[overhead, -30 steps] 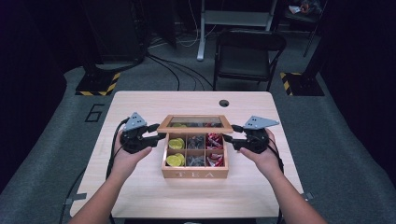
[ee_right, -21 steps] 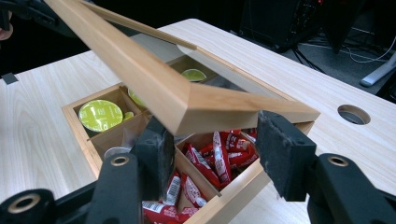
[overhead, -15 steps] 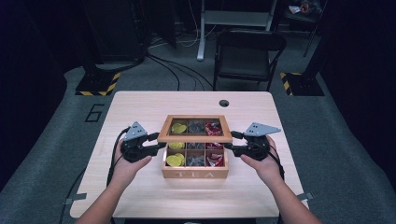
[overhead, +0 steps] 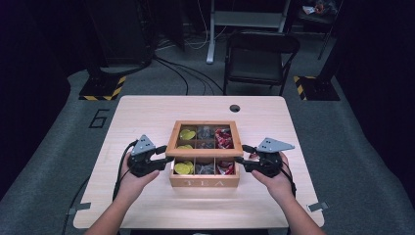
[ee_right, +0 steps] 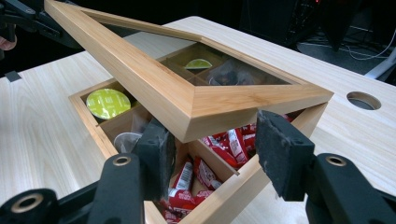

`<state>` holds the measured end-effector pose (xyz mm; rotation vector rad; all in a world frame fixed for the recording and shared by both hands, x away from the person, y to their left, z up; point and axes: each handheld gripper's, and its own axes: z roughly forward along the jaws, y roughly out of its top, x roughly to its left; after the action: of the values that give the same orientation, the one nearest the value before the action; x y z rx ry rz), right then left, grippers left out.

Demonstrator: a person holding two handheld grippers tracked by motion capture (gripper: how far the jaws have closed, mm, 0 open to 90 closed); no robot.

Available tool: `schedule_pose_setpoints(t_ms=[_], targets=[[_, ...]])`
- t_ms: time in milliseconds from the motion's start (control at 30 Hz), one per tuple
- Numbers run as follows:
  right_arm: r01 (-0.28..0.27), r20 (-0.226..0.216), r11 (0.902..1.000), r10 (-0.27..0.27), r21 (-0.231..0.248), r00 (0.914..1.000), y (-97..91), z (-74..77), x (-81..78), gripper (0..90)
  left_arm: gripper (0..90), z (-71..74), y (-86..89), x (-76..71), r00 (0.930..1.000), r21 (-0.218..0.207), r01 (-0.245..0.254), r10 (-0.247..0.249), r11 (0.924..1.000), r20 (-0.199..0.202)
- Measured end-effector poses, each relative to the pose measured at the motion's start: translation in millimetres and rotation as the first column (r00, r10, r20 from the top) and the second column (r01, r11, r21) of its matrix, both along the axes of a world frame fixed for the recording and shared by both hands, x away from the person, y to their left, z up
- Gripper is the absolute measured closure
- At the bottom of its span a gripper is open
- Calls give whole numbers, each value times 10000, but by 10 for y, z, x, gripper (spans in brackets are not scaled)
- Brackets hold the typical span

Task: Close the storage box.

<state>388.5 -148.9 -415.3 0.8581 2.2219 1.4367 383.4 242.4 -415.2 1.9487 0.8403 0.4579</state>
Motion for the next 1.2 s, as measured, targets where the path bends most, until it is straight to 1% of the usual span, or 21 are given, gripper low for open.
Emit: schedule_pose_setpoints(t_ms=[33, 100, 167, 200, 233, 267, 300, 367, 433, 500, 600, 633, 667, 700, 733, 800, 867, 1000, 1067, 1100, 1200], targets=[[55, -50, 10000, -55, -48, 10000, 4, -16, -21, 481, 543, -21, 4, -13, 9999, -27, 46, -46, 10000, -111], [-3, 38, 10000, 3, -87, 10000, 1, -27, -22, 481, 547, -36, 5, -14, 10000, -52, 18, -18, 10000, -57], [0, -5, 10000, 0, -84, 10000, 2, -48, -35, 482, 561, -67, -1, -32, 9998, -128, 87, -89, 9999, -153], [50, -128, 9999, -51, -90, 9999, 6, -71, -51, 482, 572, -88, -1, -46, 9997, -28, 168, -168, 9999, -154], [18, -123, 9999, -19, -110, 9999, 4, -83, -54, 482, 572, -88, -1, -46, 9997, -28, 168, -168, 9999, -154], [31, -116, 10000, -32, -57, 9999, 2, -99, -57, 483, 572, -102, -5, -44, 9999, -52, 119, -119, 9999, -65], [59, -236, 10000, -59, 20, 9997, 3, -107, -65, 483, 572, -117, -3, -54, 9997, -76, 156, -157, 9998, -198], [36, -213, 10000, -36, -22, 9998, -2, -128, -68, 485, 572, -139, -9, -66, 9995, -162, 135, -139, 9998, -267], [17, -185, 10000, -17, -44, 9998, -1, -138, -71, 486, 572, -148, -11, -71, 9995, -187, 134, -139, 9997, -270], [70, -316, 10000, -70, 16, 9995, 1, -169, -90, 488, 570, -170, -6, -85, 9992, -141, 210, -214, 9997, -323], [23, -261, 10000, -24, -7, 9997, -3, -197, -99, 490, 567, -189, 4, -96, 9990, -152, 303, -308, 9994, -325], [63, -309, 10000, -63, 1, 9995, -3, -205, -106, 490, 560, -195, 2, -104, 9988, -179, 329, -335, 9993, -349], [35, -293, 10000, -36, -10, 9996, -4, -215, -108, 491, 560, -195, 7, -109, 9986, -109, 395, -398, 9992, -360], [62, -328, 10000, -62, 9, 9994, -2, -226, -115, 491, 560, -207, 0, -114, 9991, -141, 329, -332, 9994, -258], [62, -328, 10000, -62, 9, 9994, -2, -226, -115, 491, 558, -207, 0, -114, 9991, -141, 329, -332, 9994, -258], [50, -349, 10000, -49, 15, 9994, -3, -255, -117, 492, 557, -215, -1, -128, 9989, -179, 373, -378, 9991, -284], [40, -391, 10000, -42, -52, 9992, -4, -268, -124, 493, 556, -222, 1, -150, 9978, -161, 514, -520, 9985, -404], [12, -499, 10000, -11, 17, 9988, -2, -303, -137, 510, 553, -249, -2, -172, 9982, -204, 441, -449, 9988, -400], [-36, -537, 10000, 36, -4, 9986, 1, -319, -143, 511, 554, -259, 3, -180, 9973, -198, 509, -519, 9985, -512], [-38, -576, 10000, 38, 9, 9983, 5, -326, -144, 510, 554, -270, -1, -179, 9980, -232, 451, -461, 9987, -441], [-23, -662, 10000, 25, 39, 9978, 15, -338, -150, 510, 554, -278, -6, -182, 9979, -244, 446, -457, 9987, -466]])
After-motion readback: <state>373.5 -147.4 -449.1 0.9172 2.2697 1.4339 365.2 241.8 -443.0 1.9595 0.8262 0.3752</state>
